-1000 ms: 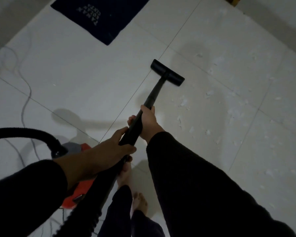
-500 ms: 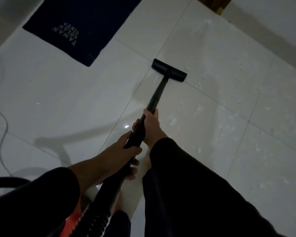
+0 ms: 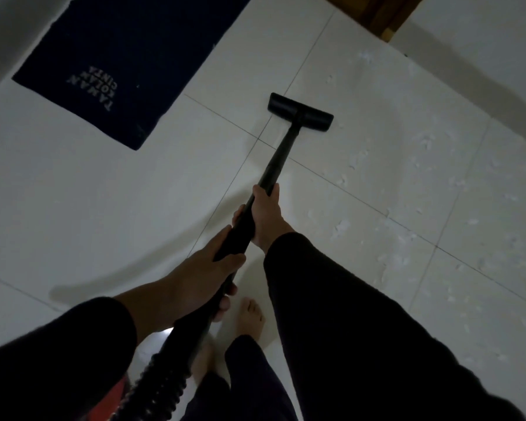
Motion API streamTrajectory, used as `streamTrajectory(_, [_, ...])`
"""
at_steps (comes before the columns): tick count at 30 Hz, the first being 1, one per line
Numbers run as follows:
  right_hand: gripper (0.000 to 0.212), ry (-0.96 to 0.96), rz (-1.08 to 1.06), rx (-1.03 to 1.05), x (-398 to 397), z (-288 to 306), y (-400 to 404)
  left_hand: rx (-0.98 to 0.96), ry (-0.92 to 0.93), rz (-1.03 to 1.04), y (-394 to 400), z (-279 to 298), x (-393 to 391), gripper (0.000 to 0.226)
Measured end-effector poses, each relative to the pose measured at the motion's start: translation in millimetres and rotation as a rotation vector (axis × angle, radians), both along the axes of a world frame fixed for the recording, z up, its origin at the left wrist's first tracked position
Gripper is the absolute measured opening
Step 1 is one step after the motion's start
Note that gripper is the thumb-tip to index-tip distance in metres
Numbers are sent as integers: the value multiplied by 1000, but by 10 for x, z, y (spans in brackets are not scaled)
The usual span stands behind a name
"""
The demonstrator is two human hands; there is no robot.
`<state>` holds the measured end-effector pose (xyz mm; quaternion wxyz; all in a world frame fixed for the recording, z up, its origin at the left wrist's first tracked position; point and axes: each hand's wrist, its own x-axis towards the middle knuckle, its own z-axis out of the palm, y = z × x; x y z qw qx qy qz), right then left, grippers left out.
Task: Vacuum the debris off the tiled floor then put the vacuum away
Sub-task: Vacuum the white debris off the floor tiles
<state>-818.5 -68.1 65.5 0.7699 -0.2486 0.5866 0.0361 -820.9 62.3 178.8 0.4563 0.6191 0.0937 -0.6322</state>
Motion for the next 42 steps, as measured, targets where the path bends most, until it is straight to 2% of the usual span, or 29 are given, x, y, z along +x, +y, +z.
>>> streamTrajectory(5, [48, 10, 25, -41, 406, -95, -233, -18, -42, -34, -229, -32, 389, 35])
streamTrajectory(11, [46, 16, -10, -77, 877, -121, -589, -30, -89, -92, -563, -90, 892, 43])
streamTrajectory(20, [47, 60, -70, -130, 1440, -168, -1061, -62, -37, -171, -1017, -173, 1585, 40])
streamTrajectory(24, [46, 93, -84, -172, 1607, -244, -1427, -77, -47, -206, -1340, -322, 1775, 51])
streamTrajectory(30, [46, 85, -110, -181, 1813, -334, -1953, -75, -45, -217, -1850, -489, 2003, 44])
streamTrajectory(35, [42, 104, -81, -209, 1936, -368, -2392, -74, -45, -224, -2282, -553, 2126, 53])
streamTrajectory(42, [48, 127, -82, -213, 2150, -339, -2924, -78, 4, -197, -2799, -535, 2332, 50])
